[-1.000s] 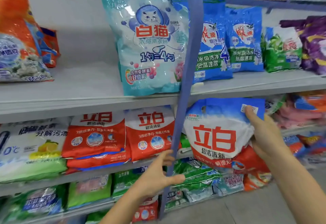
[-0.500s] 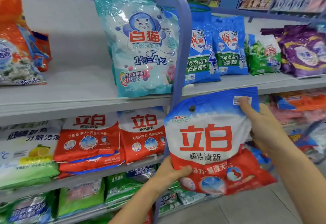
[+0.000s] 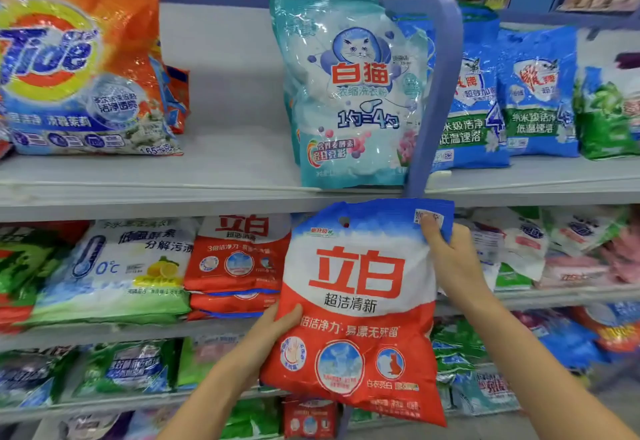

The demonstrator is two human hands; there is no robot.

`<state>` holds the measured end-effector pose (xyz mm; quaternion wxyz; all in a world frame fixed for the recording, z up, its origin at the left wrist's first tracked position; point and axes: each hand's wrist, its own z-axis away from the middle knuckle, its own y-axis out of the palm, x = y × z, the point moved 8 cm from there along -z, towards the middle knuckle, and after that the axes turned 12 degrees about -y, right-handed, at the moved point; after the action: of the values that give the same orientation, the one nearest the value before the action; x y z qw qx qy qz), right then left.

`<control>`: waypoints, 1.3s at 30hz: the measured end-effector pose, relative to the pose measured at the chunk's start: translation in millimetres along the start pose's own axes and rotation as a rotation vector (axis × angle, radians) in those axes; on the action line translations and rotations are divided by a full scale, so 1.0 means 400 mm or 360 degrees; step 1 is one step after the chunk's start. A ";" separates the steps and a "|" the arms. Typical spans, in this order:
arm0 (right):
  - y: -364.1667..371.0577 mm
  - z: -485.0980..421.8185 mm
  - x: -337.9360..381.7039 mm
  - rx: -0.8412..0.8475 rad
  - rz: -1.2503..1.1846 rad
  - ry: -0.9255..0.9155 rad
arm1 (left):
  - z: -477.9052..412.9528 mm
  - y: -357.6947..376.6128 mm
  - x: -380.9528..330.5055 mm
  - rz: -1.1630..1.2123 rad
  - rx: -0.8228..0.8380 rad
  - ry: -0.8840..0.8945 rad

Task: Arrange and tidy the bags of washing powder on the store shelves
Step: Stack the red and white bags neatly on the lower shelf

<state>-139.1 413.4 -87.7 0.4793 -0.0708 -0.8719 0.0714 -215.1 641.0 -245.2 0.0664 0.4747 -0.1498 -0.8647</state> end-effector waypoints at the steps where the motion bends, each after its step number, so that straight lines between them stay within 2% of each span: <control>1: 0.030 0.007 -0.022 0.0012 -0.0043 0.0078 | 0.010 -0.023 0.002 0.0109 -0.0027 0.0034; 4: 0.117 0.024 -0.112 0.0030 -0.0238 0.0332 | 0.043 -0.083 0.014 0.0209 -0.0112 0.0096; 6: 0.182 0.051 -0.177 0.0091 -0.0450 0.0663 | 0.064 -0.134 0.024 0.0256 -0.0217 0.0109; 9: 0.336 0.155 -0.217 0.0579 -0.0905 0.1087 | 0.087 -0.219 0.033 0.0388 -0.0379 0.0121; 11: 0.407 0.230 -0.238 0.0886 -0.0807 0.1123 | 0.105 -0.269 0.023 0.0458 -0.0473 0.0138; 12: 0.429 0.253 -0.258 0.0923 -0.0710 0.1119 | 0.109 -0.294 0.016 0.0456 -0.0532 0.0141; 17: 0.505 0.219 -0.314 0.0645 -0.0524 0.1028 | 0.082 -0.395 -0.050 0.0273 -0.0790 0.0075; 22: 0.549 0.044 -0.337 0.0378 -0.0243 0.0829 | 0.007 -0.507 -0.198 0.0113 -0.1120 0.0039; 26: 0.574 -0.101 -0.356 0.0290 0.0127 0.0692 | -0.087 -0.580 -0.313 0.0074 -0.1141 0.0090; 27: 0.582 -0.118 -0.358 0.0375 0.0291 0.0622 | -0.100 -0.605 -0.320 -0.0083 -0.1204 0.0059; 29: 0.593 -0.110 -0.360 0.0485 0.0537 0.0509 | -0.094 -0.618 -0.315 -0.0690 -0.1411 0.0016; 30: 0.601 -0.087 -0.357 0.0516 0.0601 0.0441 | -0.083 -0.594 -0.318 -0.0971 -0.1493 0.0159; 32: 0.626 -0.023 -0.338 0.0546 0.0693 0.0215 | -0.062 -0.508 -0.308 -0.1355 -0.1472 0.0531; 35: 0.656 0.047 -0.310 0.0595 0.1030 -0.0189 | -0.060 -0.442 -0.271 -0.1707 -0.1401 0.0625; 39: 0.671 0.071 -0.334 0.0727 0.1206 -0.0225 | -0.065 -0.458 -0.255 -0.1863 -0.1420 0.0559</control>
<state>-77.4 649.2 -264.7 0.3618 -0.2726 -0.7768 0.4374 -133.0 835.6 -235.6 -0.1950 0.5356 0.5039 -0.6491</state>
